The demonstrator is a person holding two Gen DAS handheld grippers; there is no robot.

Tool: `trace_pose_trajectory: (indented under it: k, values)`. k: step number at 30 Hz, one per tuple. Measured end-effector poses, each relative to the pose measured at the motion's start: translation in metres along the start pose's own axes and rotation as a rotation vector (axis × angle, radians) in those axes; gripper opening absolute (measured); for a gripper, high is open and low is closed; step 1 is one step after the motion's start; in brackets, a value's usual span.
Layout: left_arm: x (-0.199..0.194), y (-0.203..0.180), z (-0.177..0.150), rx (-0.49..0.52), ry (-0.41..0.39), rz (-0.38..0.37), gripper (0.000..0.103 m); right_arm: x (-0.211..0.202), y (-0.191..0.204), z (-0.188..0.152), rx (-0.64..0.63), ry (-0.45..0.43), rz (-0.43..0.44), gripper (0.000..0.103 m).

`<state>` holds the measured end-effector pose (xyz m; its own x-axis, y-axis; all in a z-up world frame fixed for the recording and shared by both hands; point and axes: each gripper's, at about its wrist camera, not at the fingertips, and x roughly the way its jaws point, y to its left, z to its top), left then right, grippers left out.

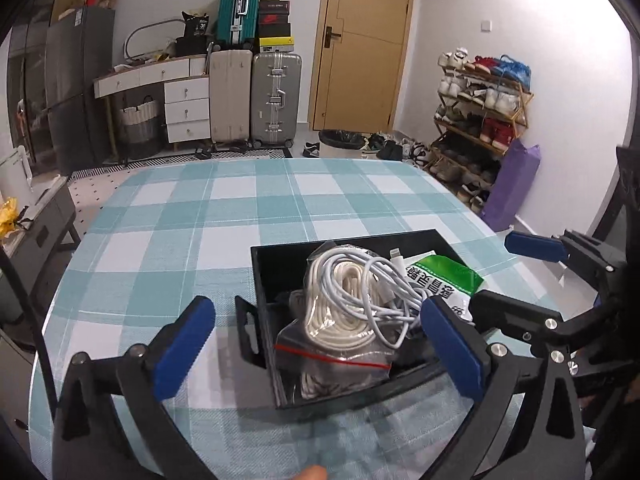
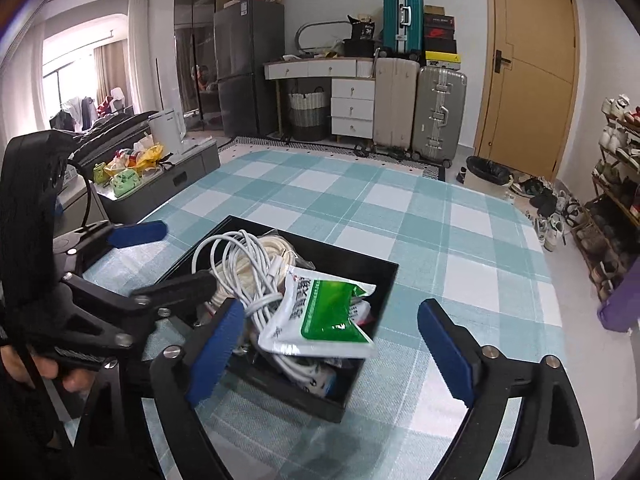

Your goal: Organize soft objects

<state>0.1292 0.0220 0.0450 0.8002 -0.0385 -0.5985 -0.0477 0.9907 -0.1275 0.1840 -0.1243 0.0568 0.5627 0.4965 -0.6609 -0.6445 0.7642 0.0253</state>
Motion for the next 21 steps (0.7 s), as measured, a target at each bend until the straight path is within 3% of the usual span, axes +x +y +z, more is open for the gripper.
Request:
trace_pose_trajectory:
  k: [6, 21]
  values:
    - [-0.019, 0.001, -0.009, 0.022, -0.048, -0.005, 0.103, -0.015, 0.005, -0.011, 0.008, -0.040, -0.003, 0.102]
    - [-0.035, 0.010, -0.039, 0.031, -0.129, 0.016, 0.103, -0.044, 0.019, -0.037, 0.022, -0.191, 0.015, 0.102]
